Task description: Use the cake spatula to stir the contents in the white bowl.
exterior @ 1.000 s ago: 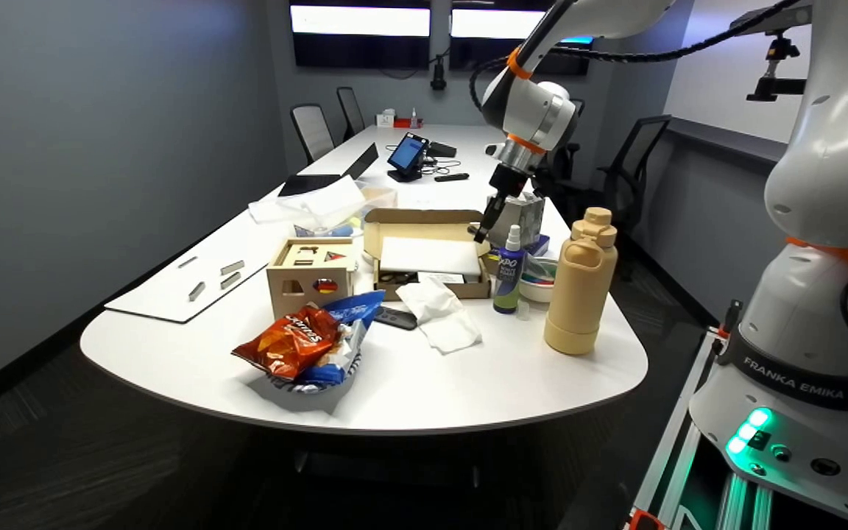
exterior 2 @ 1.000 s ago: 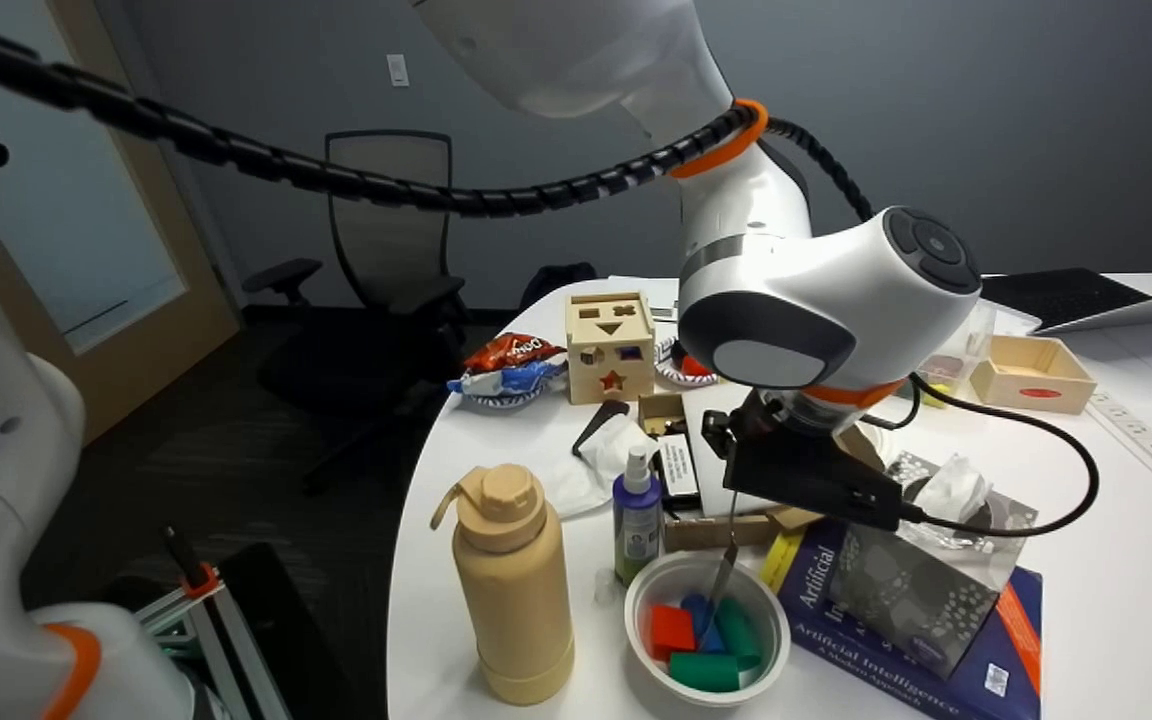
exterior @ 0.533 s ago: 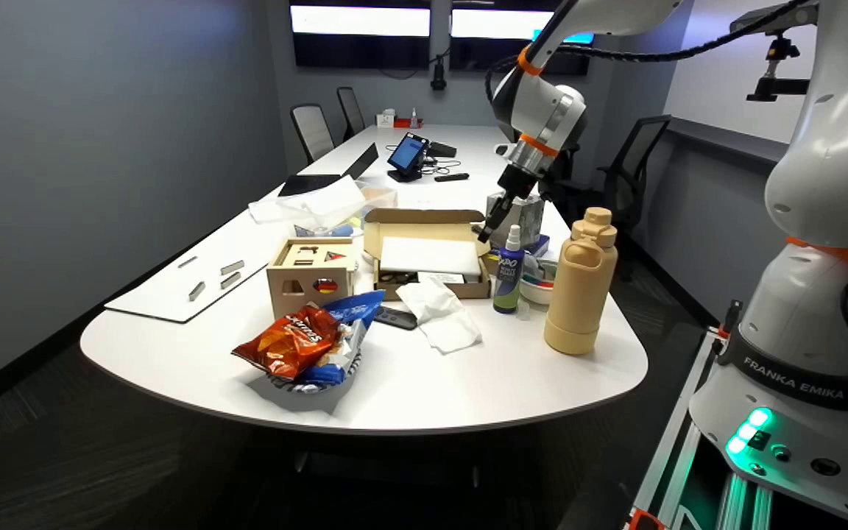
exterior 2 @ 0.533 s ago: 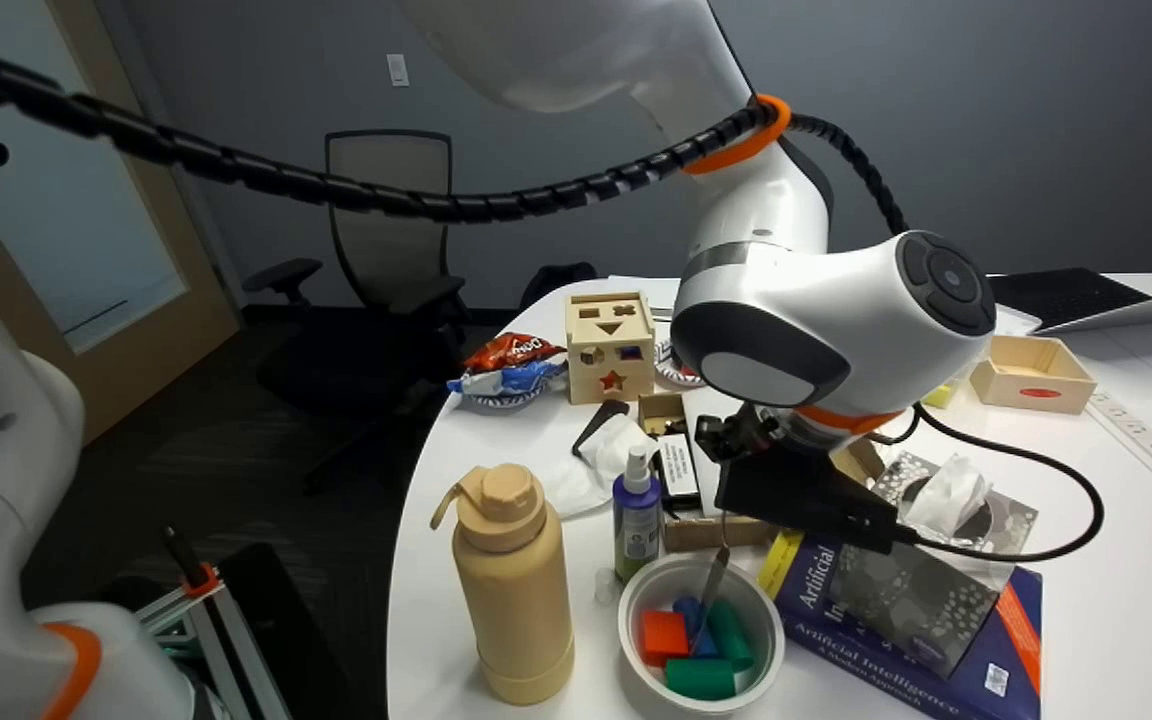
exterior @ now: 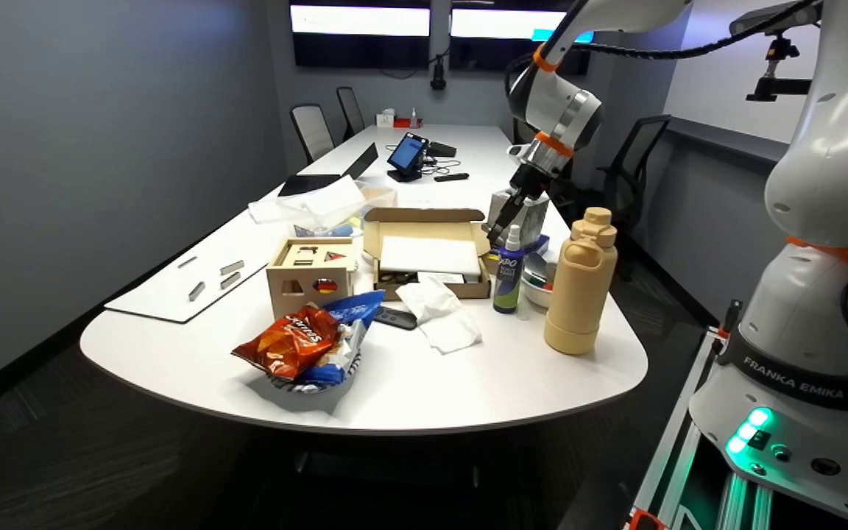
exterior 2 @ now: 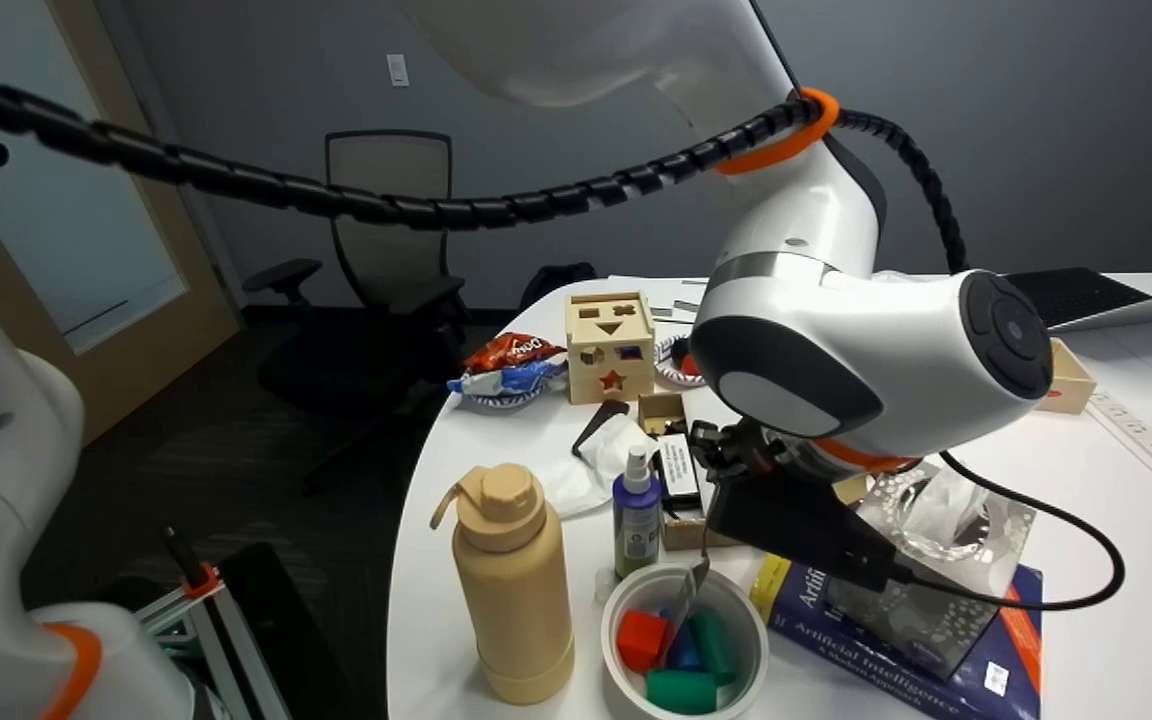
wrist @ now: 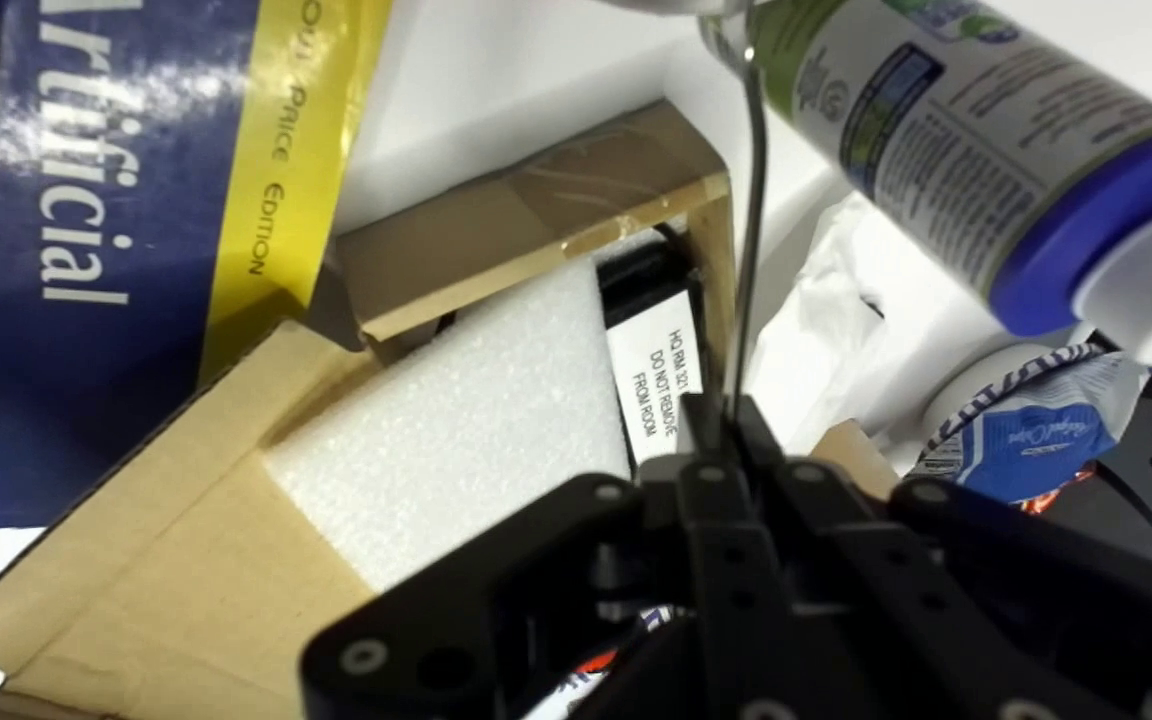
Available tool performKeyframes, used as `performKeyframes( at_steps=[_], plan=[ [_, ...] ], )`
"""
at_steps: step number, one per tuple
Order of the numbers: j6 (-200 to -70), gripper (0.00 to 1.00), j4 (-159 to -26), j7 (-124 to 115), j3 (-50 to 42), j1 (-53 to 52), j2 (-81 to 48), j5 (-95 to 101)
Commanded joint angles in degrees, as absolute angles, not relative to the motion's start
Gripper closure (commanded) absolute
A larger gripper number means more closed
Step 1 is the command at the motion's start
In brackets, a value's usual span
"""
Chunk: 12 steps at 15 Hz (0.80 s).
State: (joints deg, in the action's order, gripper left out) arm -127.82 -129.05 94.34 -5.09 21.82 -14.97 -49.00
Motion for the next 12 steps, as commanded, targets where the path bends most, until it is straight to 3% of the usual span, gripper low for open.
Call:
performKeyframes(
  at_steps=[1,12],
  plan=[
    [-128.3,0.99,-131.72,96.03,-7.18,20.54,-11.3,-53.38],
    [-135.58,0.99,-135.11,108.86,-7.84,17.63,-11.74,-64.27]
  ],
)
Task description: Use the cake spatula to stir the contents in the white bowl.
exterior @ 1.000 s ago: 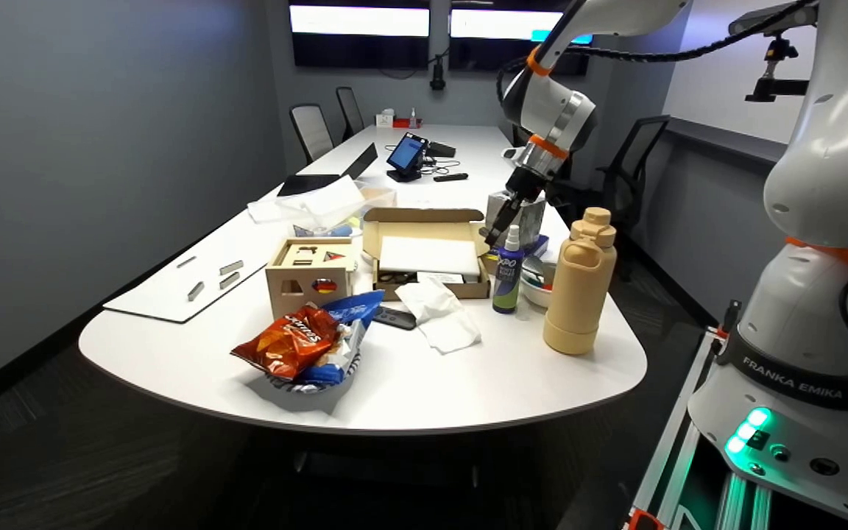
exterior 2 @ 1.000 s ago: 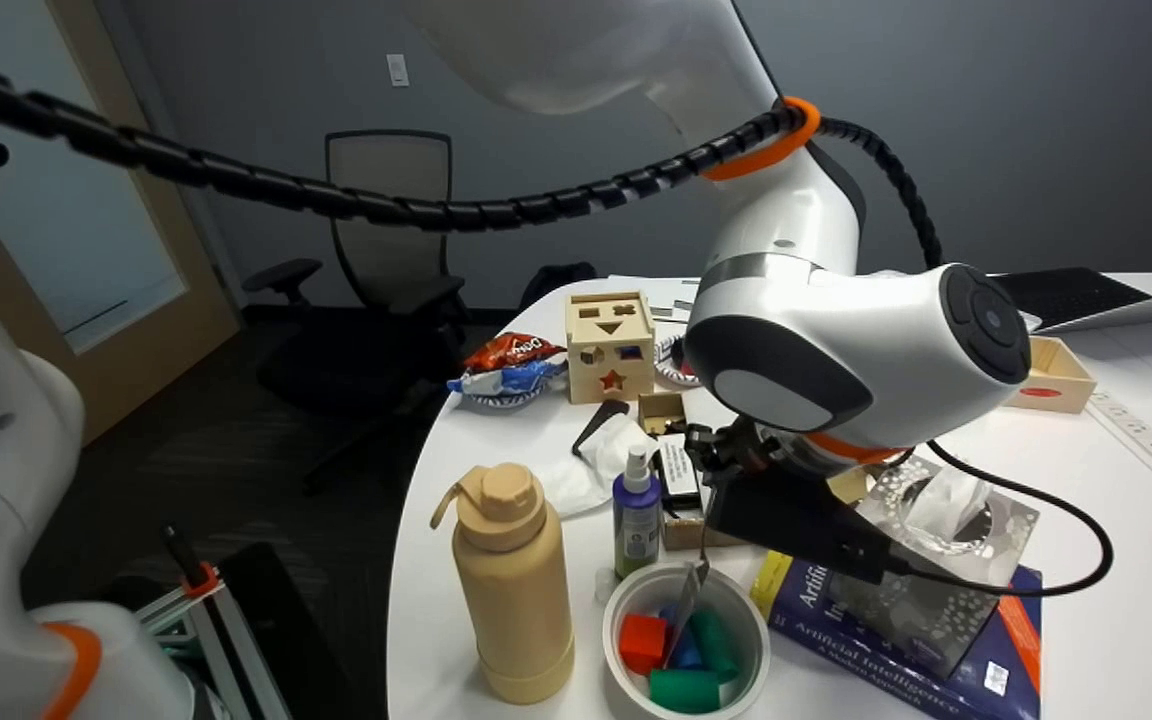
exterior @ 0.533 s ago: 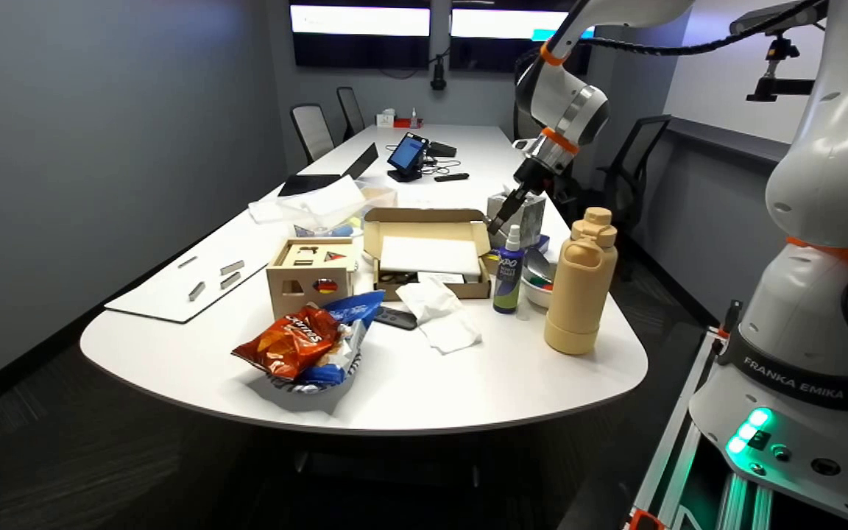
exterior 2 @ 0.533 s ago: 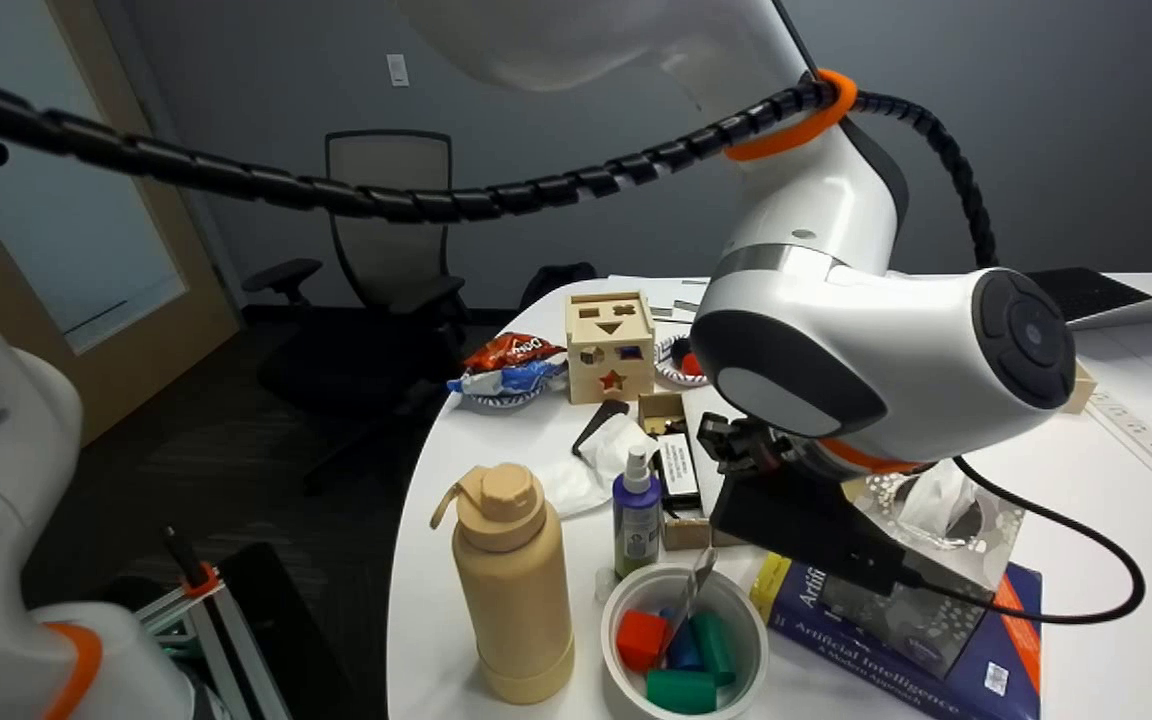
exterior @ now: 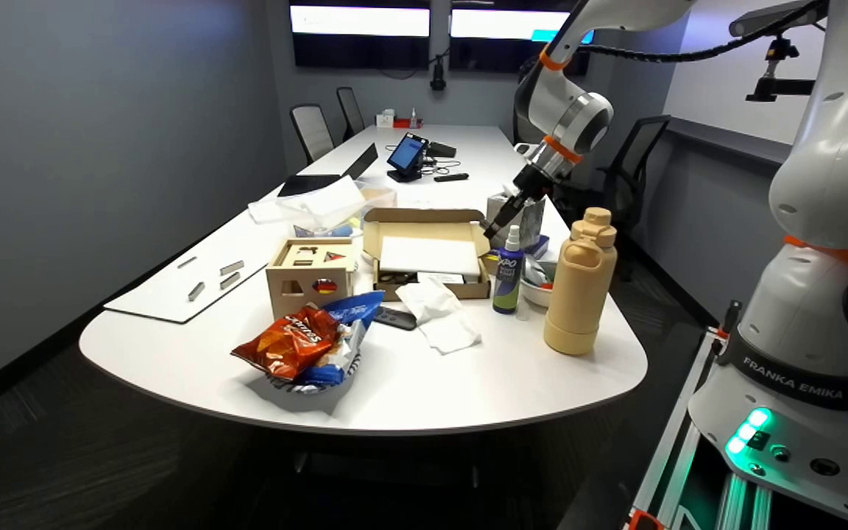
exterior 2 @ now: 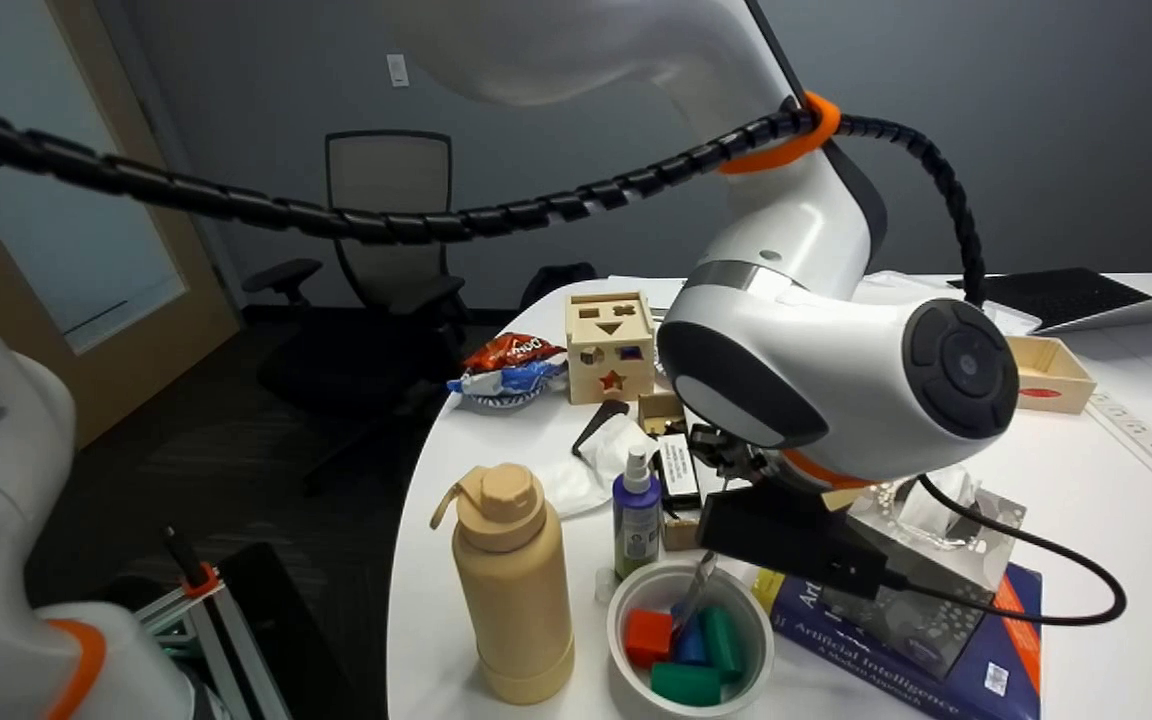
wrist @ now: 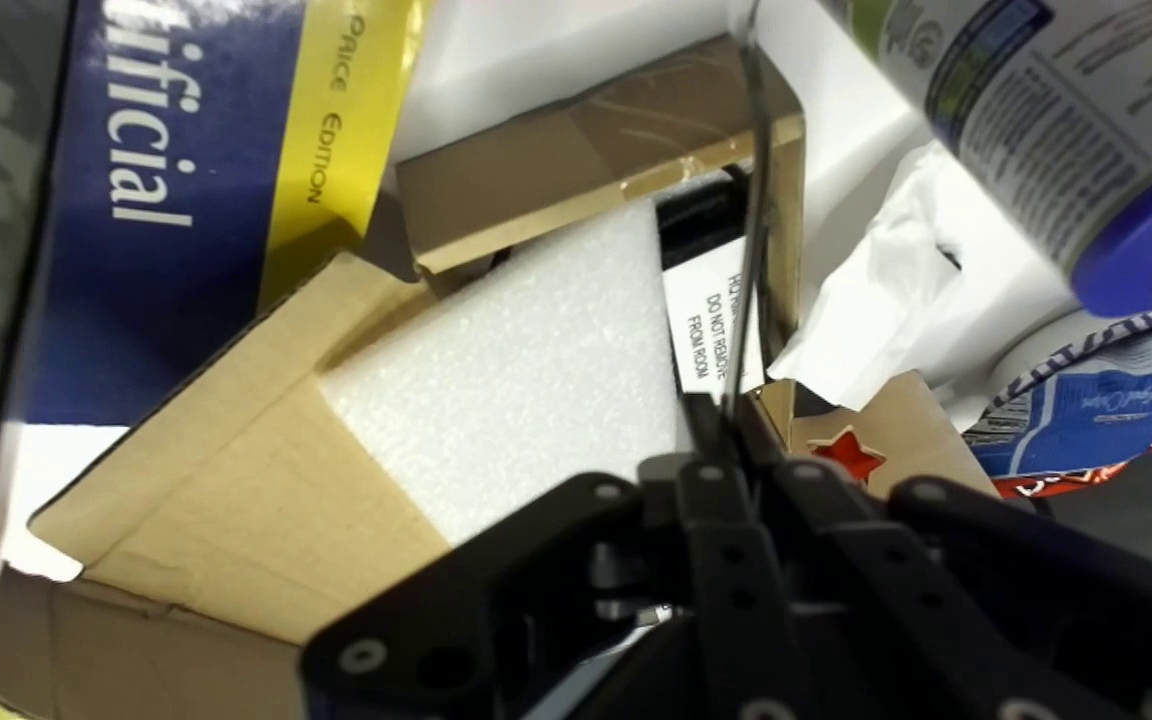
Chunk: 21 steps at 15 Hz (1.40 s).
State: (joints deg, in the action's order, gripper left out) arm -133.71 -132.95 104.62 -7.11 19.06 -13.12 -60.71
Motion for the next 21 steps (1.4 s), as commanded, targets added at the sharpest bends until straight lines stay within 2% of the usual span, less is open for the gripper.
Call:
performKeyframes(
  at_steps=[1,10,21],
  plan=[
    [-135.26,0.99,-135.27,109.44,-8.06,17.42,-11.71,-64.16],
    [-126.35,0.99,-135.25,106.96,-11.46,18.35,-10.06,-61.13],
    [-132.52,0.99,-135.54,112.82,-11.61,16.94,-9.95,-68.74]
  ],
)
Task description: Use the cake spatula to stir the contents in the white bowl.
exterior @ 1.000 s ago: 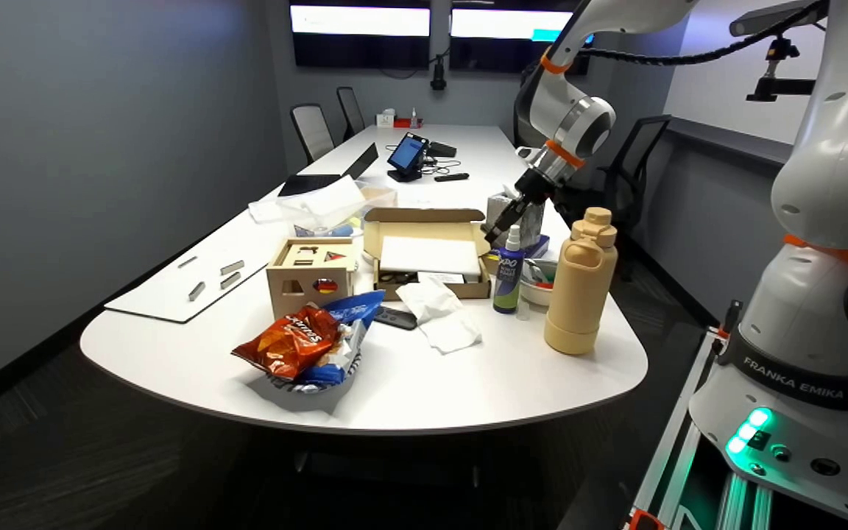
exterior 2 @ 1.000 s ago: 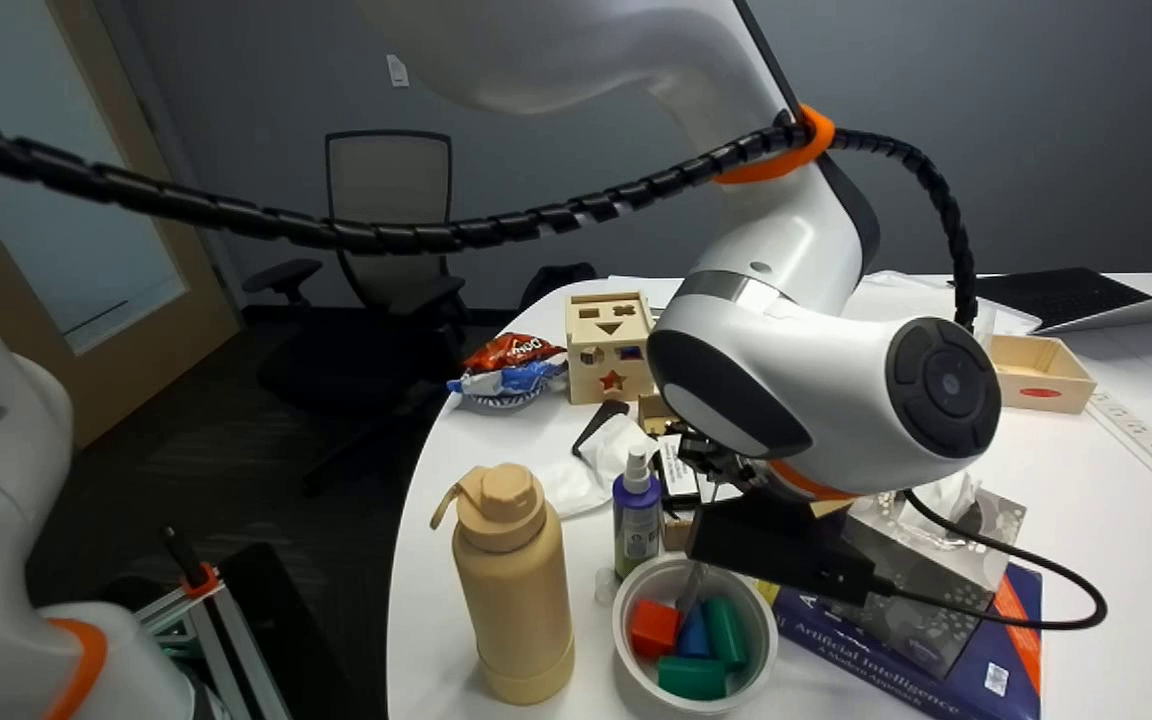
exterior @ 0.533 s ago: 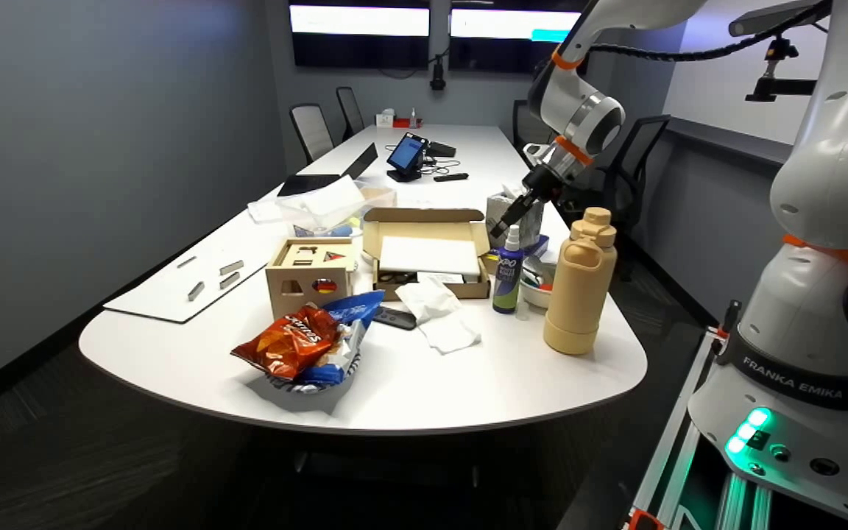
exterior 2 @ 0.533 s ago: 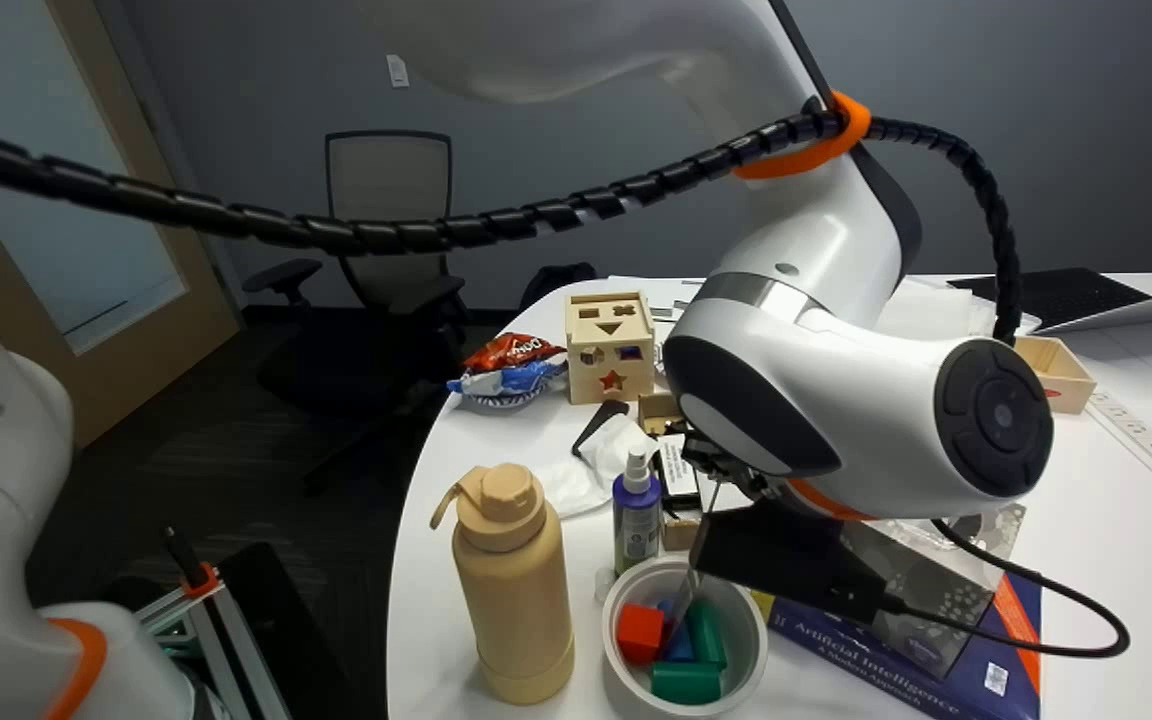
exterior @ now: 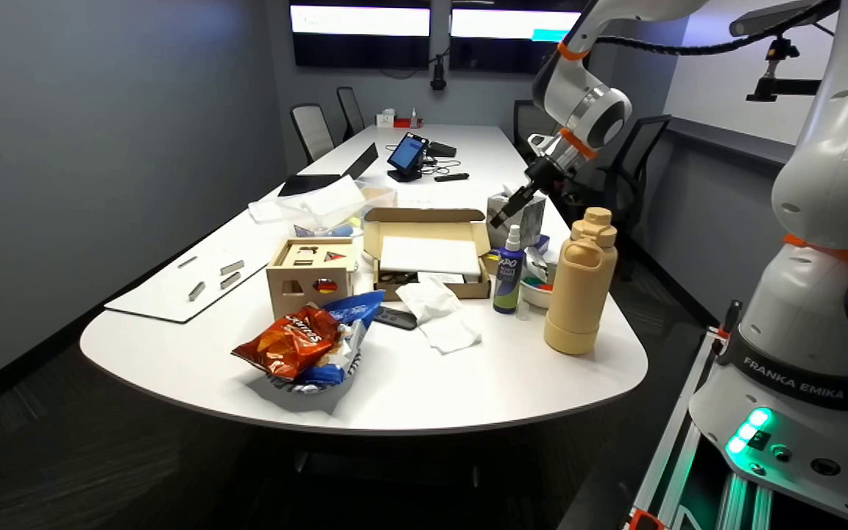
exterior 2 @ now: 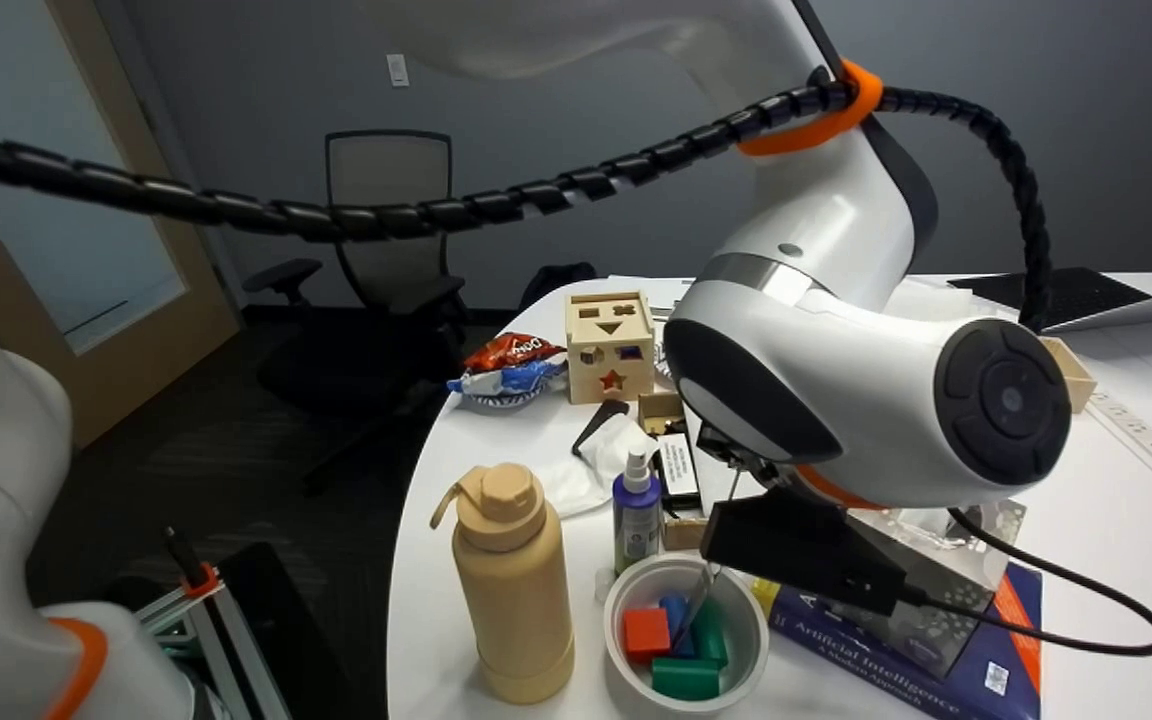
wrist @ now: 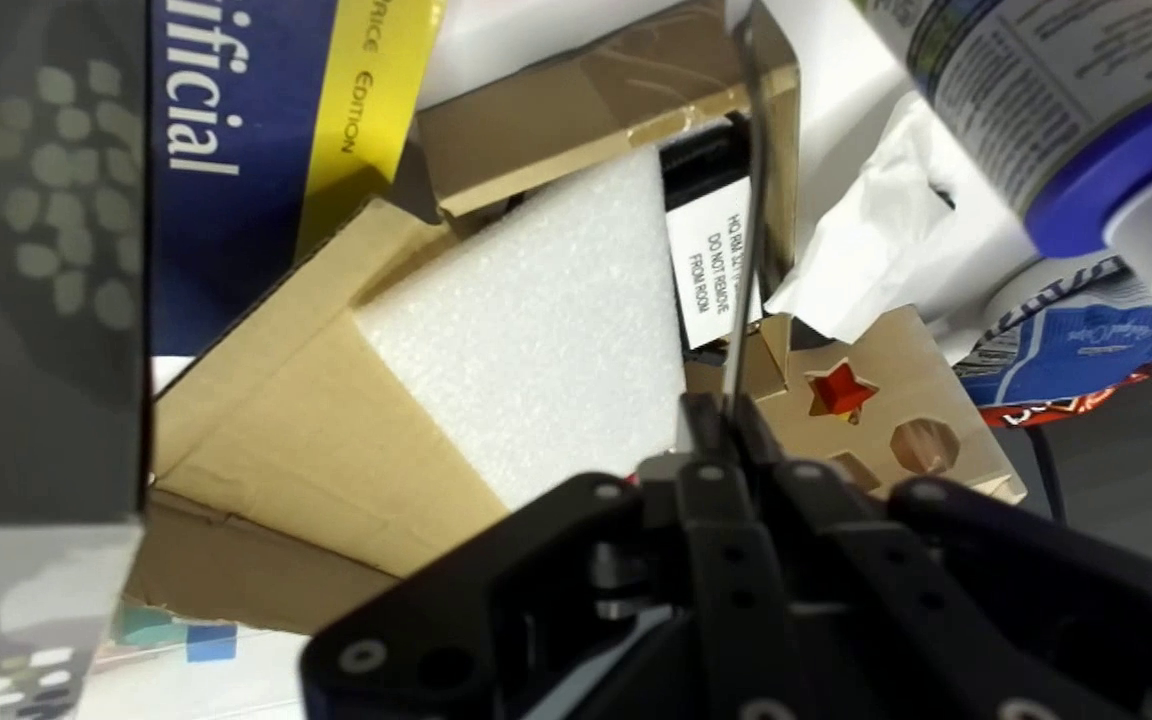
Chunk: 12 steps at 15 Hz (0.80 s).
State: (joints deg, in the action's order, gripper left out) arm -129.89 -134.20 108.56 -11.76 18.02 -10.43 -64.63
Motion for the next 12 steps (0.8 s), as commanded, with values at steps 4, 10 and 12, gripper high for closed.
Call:
performKeyframes(
  at_steps=[4,10,12],
  plan=[
    [-134.61,0.99,-136.34,117.2,-11.47,15.99,-10.4,-71.95],
    [-133.39,0.99,-136.92,122.0,-11.66,15.54,-12.06,-73.18],
    [-131.64,0.99,-136.96,121.75,-11.92,15.94,-11.62,-72.98]
  ],
)
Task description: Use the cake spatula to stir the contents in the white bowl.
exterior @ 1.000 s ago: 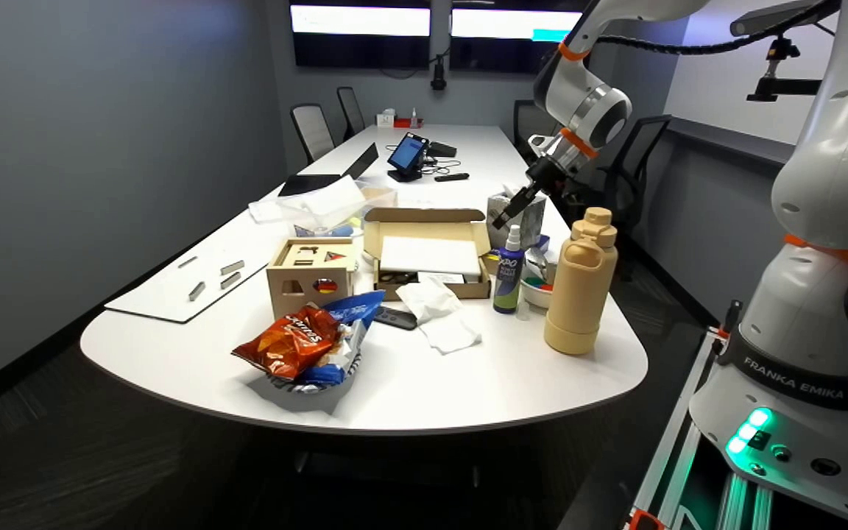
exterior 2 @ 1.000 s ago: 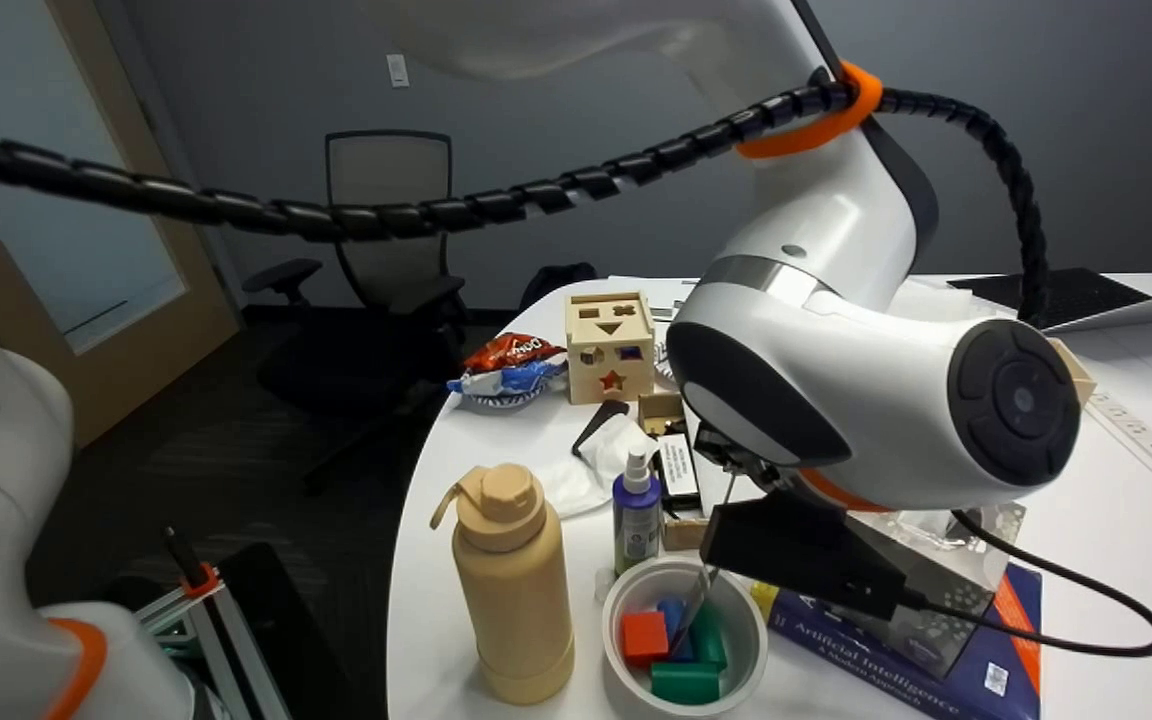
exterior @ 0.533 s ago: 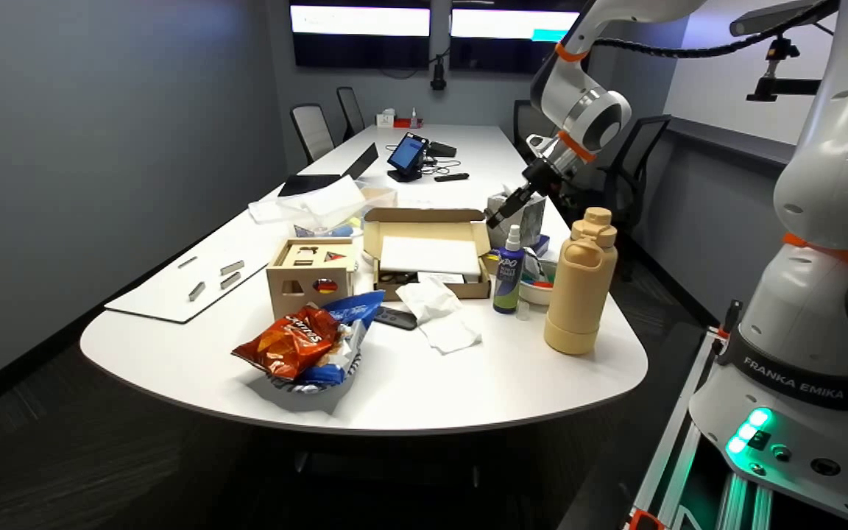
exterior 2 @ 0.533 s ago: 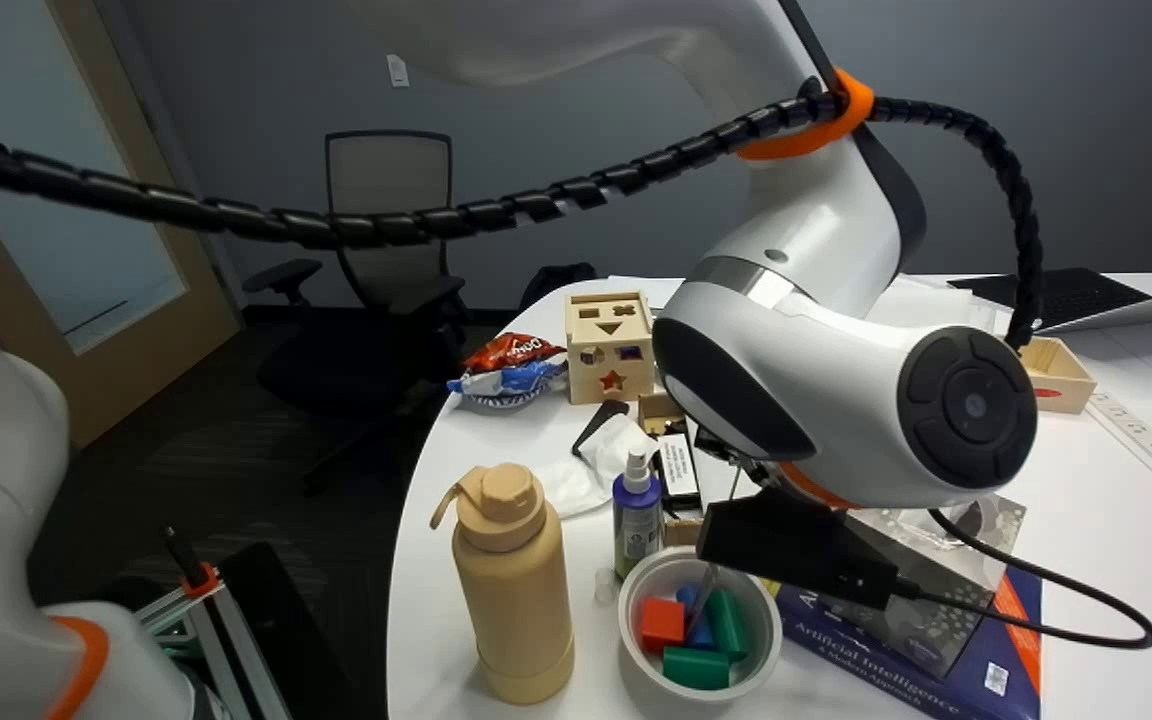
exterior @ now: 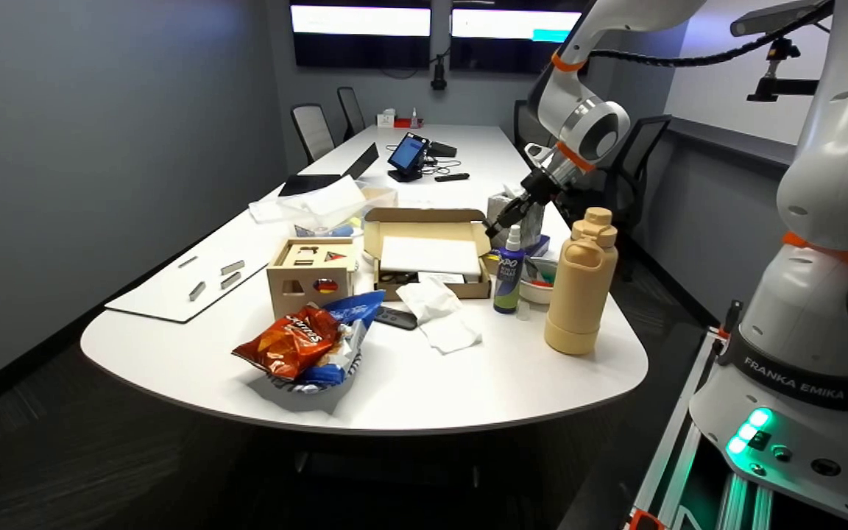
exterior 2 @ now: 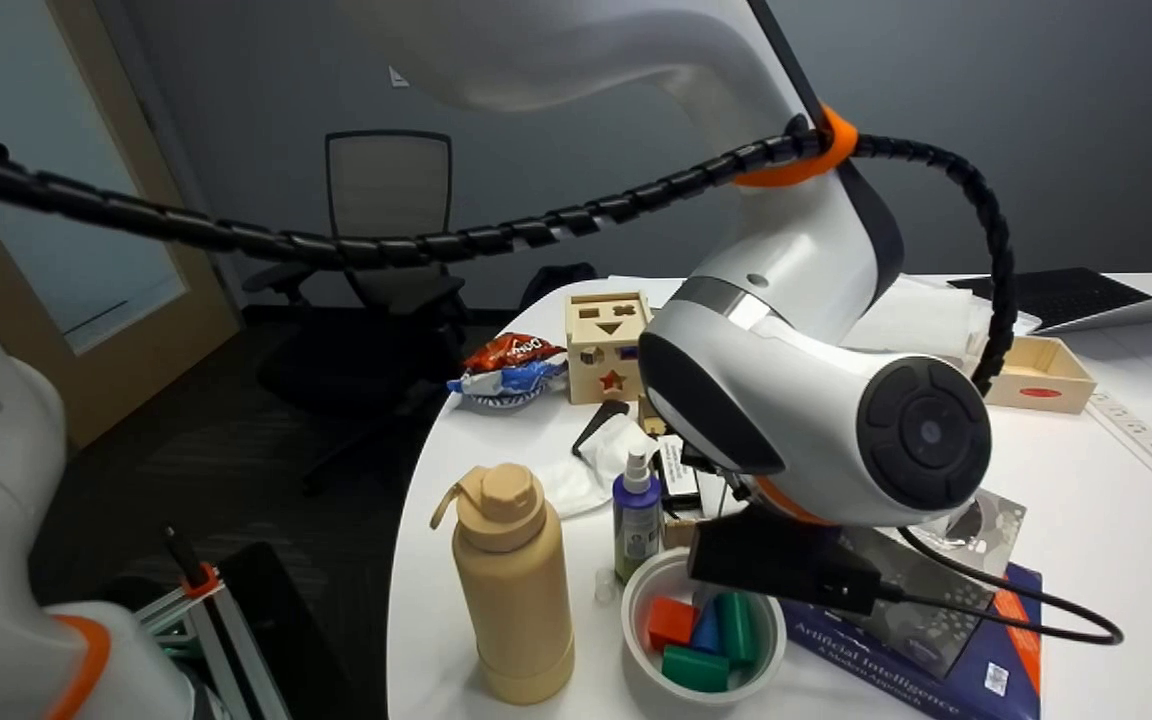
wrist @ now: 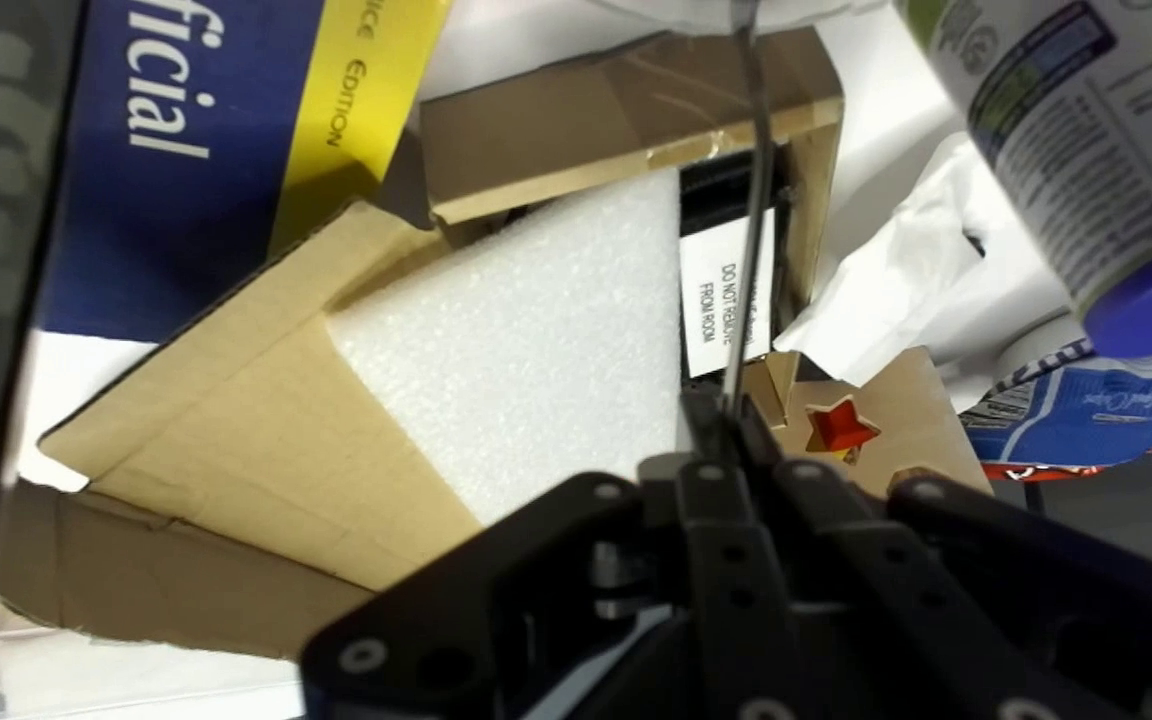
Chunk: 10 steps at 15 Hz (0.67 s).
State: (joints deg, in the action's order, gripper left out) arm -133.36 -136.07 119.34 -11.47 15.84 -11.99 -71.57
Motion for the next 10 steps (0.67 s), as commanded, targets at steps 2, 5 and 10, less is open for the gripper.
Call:
performKeyframes(
  at_steps=[2,5,10],
  plan=[
    [-128.93,0.99,-136.99,120.78,-12.39,16.52,-11.15,-72.65],
    [-124.36,0.99,-137.02,120.14,-13.38,17.32,-10.73,-72.75],
    [-125.51,0.99,-137.93,120.05,-14.56,17.21,-9.6,-76.1]
  ],
)
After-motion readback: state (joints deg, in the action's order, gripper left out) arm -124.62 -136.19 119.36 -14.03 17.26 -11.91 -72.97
